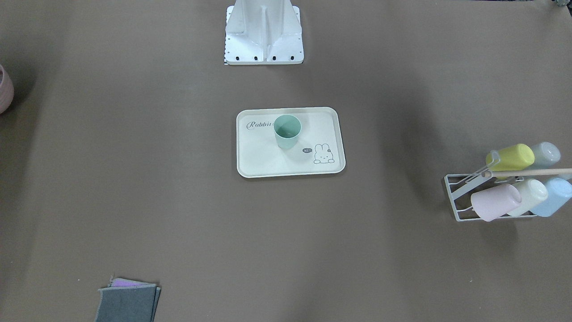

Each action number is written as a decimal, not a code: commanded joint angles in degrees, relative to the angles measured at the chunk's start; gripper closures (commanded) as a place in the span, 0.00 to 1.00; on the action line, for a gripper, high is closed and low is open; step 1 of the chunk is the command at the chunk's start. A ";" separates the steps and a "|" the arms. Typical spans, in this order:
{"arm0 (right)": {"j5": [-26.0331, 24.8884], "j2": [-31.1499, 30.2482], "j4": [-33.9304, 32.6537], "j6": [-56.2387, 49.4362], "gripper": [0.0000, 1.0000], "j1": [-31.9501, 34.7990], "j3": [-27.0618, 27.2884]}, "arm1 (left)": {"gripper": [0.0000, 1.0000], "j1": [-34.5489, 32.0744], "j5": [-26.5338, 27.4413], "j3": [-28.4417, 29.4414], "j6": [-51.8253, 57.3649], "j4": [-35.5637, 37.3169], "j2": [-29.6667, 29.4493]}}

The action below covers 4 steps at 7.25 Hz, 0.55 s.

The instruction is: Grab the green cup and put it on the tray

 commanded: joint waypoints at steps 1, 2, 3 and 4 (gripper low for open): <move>-0.10 0.00 0.51 -0.02 0.00 0.00 -0.08 | 0.02 -1.21 -0.39 -0.39 0.96 -0.06 3.21; -0.19 0.00 0.51 0.07 0.00 0.00 0.09 | 0.02 -0.95 -0.66 -1.09 0.96 -0.58 5.57; -0.27 0.00 0.51 0.07 0.00 0.00 0.09 | 0.02 -1.04 -0.57 -1.53 0.96 -0.67 5.59; -0.36 -0.08 0.51 0.07 0.00 0.00 0.09 | 0.02 -0.95 -0.14 -1.71 0.96 -0.67 5.59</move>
